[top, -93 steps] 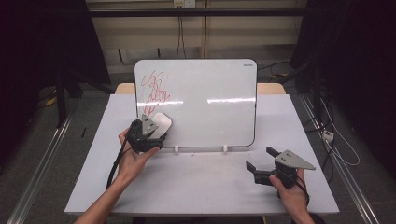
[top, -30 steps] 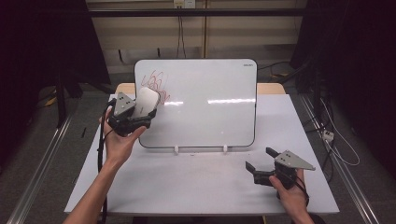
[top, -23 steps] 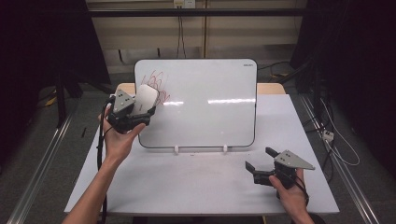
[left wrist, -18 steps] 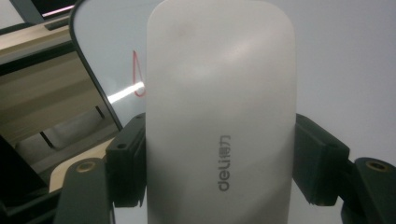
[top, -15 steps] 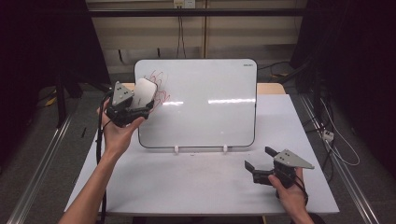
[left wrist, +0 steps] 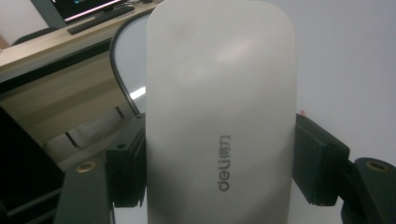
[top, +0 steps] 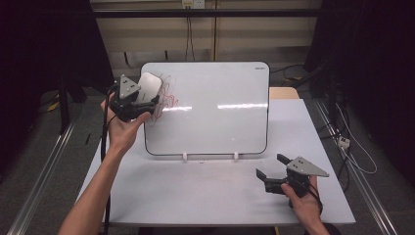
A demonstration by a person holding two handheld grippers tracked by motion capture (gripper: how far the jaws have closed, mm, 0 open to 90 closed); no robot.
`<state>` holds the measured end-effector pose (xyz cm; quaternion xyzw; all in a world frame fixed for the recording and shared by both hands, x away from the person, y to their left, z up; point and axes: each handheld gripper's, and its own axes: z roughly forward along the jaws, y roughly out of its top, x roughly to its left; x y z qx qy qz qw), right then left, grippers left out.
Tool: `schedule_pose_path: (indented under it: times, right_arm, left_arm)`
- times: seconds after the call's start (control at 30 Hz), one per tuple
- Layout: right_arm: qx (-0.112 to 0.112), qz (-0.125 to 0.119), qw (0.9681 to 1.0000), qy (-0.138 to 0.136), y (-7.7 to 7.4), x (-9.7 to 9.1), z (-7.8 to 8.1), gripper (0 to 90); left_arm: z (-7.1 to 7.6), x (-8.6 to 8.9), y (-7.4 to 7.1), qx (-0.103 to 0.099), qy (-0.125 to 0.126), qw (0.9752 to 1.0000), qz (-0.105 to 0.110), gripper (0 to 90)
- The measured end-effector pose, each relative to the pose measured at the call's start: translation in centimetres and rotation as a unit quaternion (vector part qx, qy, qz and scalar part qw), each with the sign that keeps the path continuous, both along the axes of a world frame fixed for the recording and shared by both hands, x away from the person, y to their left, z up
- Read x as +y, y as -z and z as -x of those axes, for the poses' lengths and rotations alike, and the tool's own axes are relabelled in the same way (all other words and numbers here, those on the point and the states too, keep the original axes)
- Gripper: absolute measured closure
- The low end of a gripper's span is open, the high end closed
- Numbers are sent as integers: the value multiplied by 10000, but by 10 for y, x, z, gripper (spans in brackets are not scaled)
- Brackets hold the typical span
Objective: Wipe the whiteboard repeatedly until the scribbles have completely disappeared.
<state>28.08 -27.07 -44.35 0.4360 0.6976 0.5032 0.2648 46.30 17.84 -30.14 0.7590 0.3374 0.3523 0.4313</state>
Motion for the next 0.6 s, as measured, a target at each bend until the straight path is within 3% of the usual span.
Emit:
schedule_pose_path:
  times: [0.13, 0.4, 0.6]
  right_arm:
    - [9, 5, 10000, -9, 0, 0, 1, 50]
    - [7, 39, 10000, 19, 0, 0, 0, 50]
    - [26, 28, 10000, 66, 0, -1, 2, 50]
  left_arm:
    - [-10, -1, -3, 7, -68, 9999, -151, 308]
    - [-22, -7, -8, 11, -115, 9999, -121, 308]
    - [-30, -13, -5, 55, -168, 9996, -225, 308]
